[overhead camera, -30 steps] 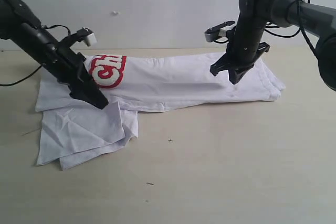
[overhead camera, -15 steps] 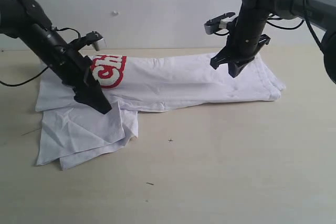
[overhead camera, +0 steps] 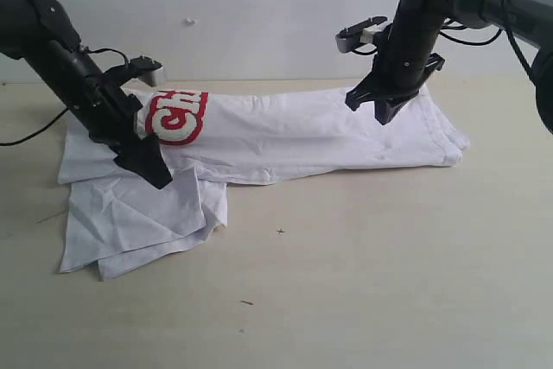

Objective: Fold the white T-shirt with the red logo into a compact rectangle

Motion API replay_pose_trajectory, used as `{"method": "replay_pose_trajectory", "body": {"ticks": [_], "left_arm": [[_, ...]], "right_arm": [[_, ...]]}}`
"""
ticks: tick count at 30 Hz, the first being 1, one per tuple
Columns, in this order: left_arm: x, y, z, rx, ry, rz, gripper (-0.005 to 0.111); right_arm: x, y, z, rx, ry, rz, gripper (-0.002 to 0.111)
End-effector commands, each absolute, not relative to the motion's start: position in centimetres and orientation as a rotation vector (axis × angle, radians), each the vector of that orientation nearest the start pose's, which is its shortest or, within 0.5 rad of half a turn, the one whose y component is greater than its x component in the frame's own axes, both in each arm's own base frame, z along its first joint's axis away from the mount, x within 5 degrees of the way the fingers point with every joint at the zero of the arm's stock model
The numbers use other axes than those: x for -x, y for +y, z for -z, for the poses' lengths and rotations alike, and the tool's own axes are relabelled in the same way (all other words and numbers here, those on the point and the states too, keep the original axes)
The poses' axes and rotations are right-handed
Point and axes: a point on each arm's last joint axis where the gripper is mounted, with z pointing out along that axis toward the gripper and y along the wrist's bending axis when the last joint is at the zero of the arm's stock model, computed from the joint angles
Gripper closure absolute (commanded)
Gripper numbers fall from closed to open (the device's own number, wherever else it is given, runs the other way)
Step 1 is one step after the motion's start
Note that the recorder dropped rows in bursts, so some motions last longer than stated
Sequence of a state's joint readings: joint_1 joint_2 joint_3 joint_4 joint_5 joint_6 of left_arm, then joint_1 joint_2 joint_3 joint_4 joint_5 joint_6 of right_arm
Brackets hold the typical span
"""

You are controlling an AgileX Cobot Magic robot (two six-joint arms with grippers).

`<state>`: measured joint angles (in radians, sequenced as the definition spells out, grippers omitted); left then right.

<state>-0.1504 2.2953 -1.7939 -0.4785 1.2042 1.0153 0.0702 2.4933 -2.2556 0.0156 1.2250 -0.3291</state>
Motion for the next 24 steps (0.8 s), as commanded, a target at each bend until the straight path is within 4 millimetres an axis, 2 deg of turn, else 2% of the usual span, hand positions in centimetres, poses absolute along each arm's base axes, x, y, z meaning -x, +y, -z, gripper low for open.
{"method": "replay_pose_trajectory", "body": {"ticks": [1, 4, 8, 9, 15, 20, 24], "left_arm": [[-44.5, -10.7, -16.9, -1.386, 2.514, 0.546, 0.021], [-44.4, -10.7, -17.8, -1.428, 2.466, 0.526, 0.049], [-44.3, -10.3, -17.2, -1.490, 2.486, 0.484, 0.098], [-44.2, -10.1, -16.9, -1.509, 2.499, 0.474, 0.106], [-44.1, -10.3, -15.7, -1.519, 2.502, 0.425, 0.107], [-43.7, -12.0, -14.3, -1.634, 2.434, 0.257, 0.107], [-43.4, -13.1, -13.4, -1.664, 2.391, 0.195, 0.107]], "right_arm": [[-51.5, 3.7, -16.4, 0.584, 2.873, 0.010, 0.108], [-51.5, 3.7, -16.4, 0.584, 2.873, 0.010, 0.108], [-51.5, 3.7, -16.2, 0.582, 2.877, 0.003, 0.108], [-51.5, 3.8, -15.9, 0.581, 2.882, -0.006, 0.108], [-51.7, 3.9, -13.7, 0.582, 2.913, -0.026, 0.108], [-52.0, 3.5, -12.7, 0.520, 2.883, -0.011, 0.108], [-51.7, 2.3, -11.1, 0.461, 2.908, 0.104, 0.108]]}}
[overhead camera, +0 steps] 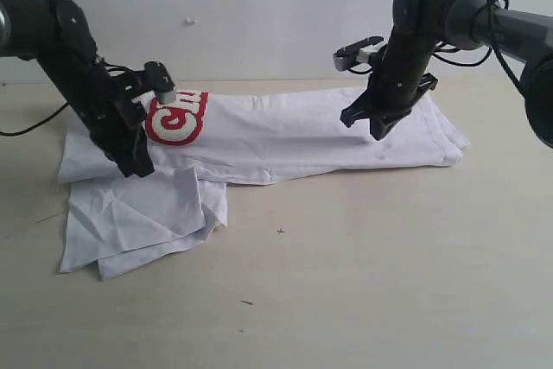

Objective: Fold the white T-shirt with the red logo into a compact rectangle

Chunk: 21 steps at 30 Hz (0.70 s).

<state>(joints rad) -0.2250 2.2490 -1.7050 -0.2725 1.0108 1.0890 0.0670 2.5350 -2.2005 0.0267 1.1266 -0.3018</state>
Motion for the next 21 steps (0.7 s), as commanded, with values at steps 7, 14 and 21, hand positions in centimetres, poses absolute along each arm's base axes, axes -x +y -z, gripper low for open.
{"method": "replay_pose_trajectory", "body": {"ticks": [7, 14, 21], "left_arm": [[-41.6, -12.3, -10.8, -1.754, 2.450, 0.164, 0.107], [-39.1, -10.9, -8.2, -1.912, 2.517, 0.123, 0.107], [-37.3, -10.4, -7.7, -1.866, 2.727, 0.211, 0.107]], "right_arm": [[-49.8, 2.0, -8.0, 0.465, 2.990, 0.074, 0.108], [-47.0, 2.0, -9.2, 0.454, 3.006, 0.043, 0.108], [-42.8, 1.9, -9.6, 0.452, 3.001, 0.034, 0.108]]}}
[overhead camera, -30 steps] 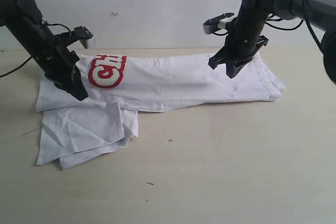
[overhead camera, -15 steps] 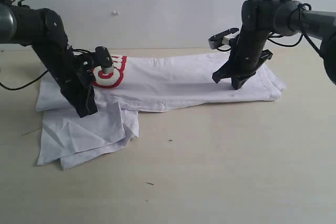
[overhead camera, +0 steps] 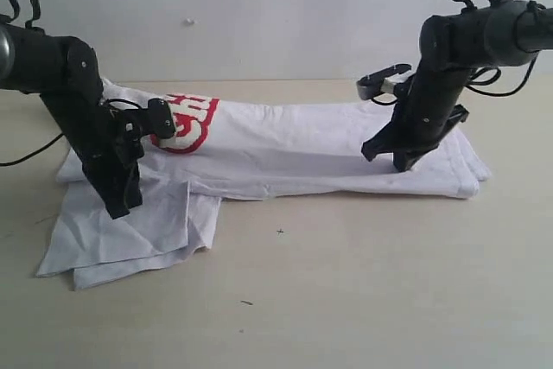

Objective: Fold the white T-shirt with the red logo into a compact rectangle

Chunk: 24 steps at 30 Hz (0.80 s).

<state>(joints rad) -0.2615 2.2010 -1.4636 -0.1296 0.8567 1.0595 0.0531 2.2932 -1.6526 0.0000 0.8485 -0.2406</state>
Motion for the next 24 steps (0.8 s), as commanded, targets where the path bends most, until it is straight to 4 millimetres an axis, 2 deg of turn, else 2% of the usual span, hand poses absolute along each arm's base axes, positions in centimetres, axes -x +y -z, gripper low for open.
{"method": "replay_pose_trajectory", "body": {"ticks": [1, 4, 7, 13, 17, 20, 24], "left_arm": [[-36.6, -10.3, -7.6, -1.897, 2.769, 0.251, 0.107], [-33.9, -9.7, -6.2, -1.969, 2.878, 0.349, 0.107], [-32.1, -9.7, -5.3, -1.951, 2.874, 0.332, 0.107], [-29.8, -9.5, -6.4, -1.968, 2.914, 0.352, 0.107], [-28.3, -9.1, -7.0, -1.980, 2.963, 0.383, 0.107], [-28.1, -9.3, -7.7, -1.957, 2.925, 0.349, 0.107], [-29.8, -9.9, -10.8, -1.744, 2.757, 0.172, 0.107]], "right_arm": [[-42.5, 1.9, -9.6, 0.450, 2.990, 0.036, 0.108], [-41.6, 2.0, -9.7, 0.424, 2.995, 0.017, 0.108], [-41.0, 2.1, -10.0, 0.394, 3.005, -0.018, 0.108], [-39.7, 2.5, -11.7, 0.349, 2.999, -0.096, 0.108], [-37.6, 2.4, -11.4, 0.395, 3.070, -0.095, 0.108], [-36.6, 2.3, -11.4, 0.376, 3.039, -0.084, 0.108], [-36.2, 2.5, -13.5, 0.315, 2.935, -0.108, 0.108]]}}
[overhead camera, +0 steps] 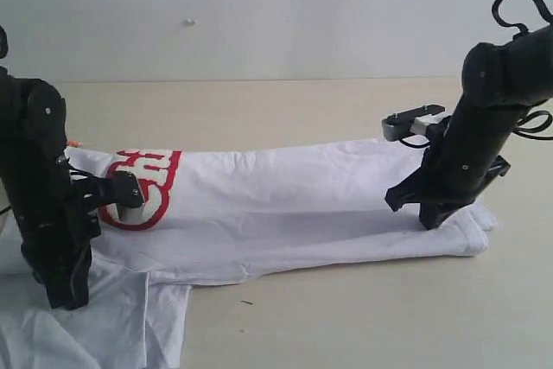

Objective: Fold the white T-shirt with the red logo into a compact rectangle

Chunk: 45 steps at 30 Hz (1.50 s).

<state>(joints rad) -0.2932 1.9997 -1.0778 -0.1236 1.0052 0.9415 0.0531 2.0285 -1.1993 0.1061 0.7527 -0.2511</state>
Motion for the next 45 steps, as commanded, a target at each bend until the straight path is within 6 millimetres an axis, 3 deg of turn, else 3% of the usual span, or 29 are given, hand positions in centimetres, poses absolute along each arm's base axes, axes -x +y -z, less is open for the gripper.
{"method": "replay_pose_trajectory", "body": {"ticks": [1, 6, 9, 16, 21, 29, 32, 35, 40, 45], "left_arm": [[-30.1, -10.0, -11.8, -1.685, 2.718, 0.135, 0.107], [-31.0, -10.2, -15.4, -1.506, 2.568, 0.035, 0.107], [-31.6, -10.3, -15.9, -1.366, 2.561, 0.016, 0.107], [-32.3, -10.4, -13.0, -1.288, 2.657, 0.034, 0.107], [-34.7, -11.2, -11.5, -1.181, 2.695, 0.041, 0.107], [-36.9, -11.9, -10.4, -1.174, 2.684, 0.041, 0.107], [-37.3, -12.1, -11.5, -1.197, 2.648, 0.045, 0.107], [-37.4, -12.8, -13.9, -1.168, 2.568, 0.143, 0.107], [-36.5, -13.7, -18.7, -1.117, 2.457, 0.289, 0.107], [-35.1, -13.7, -19.4, -1.305, 2.445, 0.355, 0.106]], "right_arm": [[-36.1, 2.5, -14.2, 0.313, 2.912, -0.104, 0.108], [-36.1, 2.5, -16.6, 0.292, 2.830, -0.104, 0.108], [-36.1, 2.7, -17.1, 0.263, 2.802, -0.136, 0.108], [-36.2, 2.7, -17.2, 0.261, 2.790, -0.133, 0.108], [-36.6, 2.5, -17.0, 0.281, 2.767, -0.096, 0.108], [-37.7, 1.4, -12.9, 0.292, 2.798, 0.078, 0.108], [-37.8, 0.8, -10.7, 0.271, 2.850, 0.107, 0.108], [-37.7, -0.6, -9.3, 0.214, 2.896, 0.111, 0.108], [-37.4, -3.6, -9.2, 0.064, 2.919, 0.118, 0.108], [-37.4, -3.5, -9.3, 0.044, 2.916, 0.108, 0.108]]}}
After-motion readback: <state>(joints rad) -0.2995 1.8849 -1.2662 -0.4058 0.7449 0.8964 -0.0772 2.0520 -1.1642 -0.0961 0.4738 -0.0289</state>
